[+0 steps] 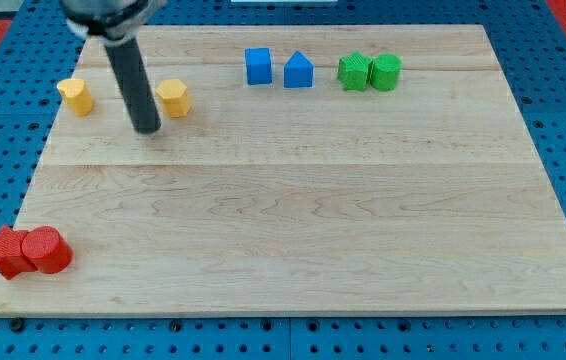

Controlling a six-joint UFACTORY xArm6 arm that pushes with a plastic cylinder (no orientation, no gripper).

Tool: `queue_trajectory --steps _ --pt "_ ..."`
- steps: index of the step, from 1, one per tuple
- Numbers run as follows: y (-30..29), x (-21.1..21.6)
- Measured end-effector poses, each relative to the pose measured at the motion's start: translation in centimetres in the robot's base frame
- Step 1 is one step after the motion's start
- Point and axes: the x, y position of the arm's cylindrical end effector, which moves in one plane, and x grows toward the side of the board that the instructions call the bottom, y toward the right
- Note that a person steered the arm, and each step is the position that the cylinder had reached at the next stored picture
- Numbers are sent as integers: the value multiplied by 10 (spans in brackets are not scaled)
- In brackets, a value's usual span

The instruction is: Push the red star towards the center

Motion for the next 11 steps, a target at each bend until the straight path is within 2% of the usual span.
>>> queue_trajectory --steps 1,2,3,4,5,6,7,11 --pt "-102 43" --pt "-133 63" --pt "-133 72" --pt "-133 150" --pt "-133 178" --pt "-123 177" --pt "-58 178" --pt "78 128"
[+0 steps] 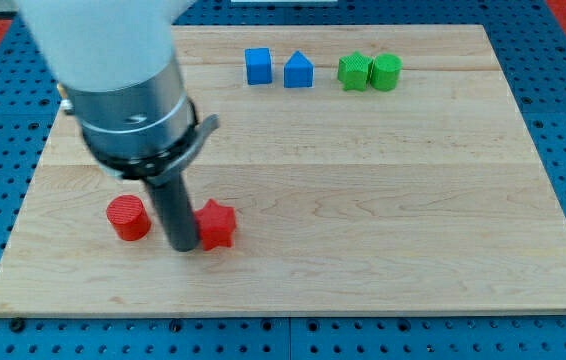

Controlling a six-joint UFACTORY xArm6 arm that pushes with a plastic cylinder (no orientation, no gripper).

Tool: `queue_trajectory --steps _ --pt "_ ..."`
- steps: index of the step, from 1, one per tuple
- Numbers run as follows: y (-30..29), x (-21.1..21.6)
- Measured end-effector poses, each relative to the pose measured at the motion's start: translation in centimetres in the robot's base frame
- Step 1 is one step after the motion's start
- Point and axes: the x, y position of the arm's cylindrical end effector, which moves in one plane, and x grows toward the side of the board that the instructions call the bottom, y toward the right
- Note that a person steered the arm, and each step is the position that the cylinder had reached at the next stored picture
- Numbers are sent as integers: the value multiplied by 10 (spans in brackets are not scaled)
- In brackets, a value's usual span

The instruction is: Push the red star towards the center

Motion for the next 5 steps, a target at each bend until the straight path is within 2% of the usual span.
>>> queue_trajectory --steps 1,2,3,4,5 --pt "24 -29" --pt "52 -40" --pt "50 -57" --pt "30 -45" --pt "28 -12"
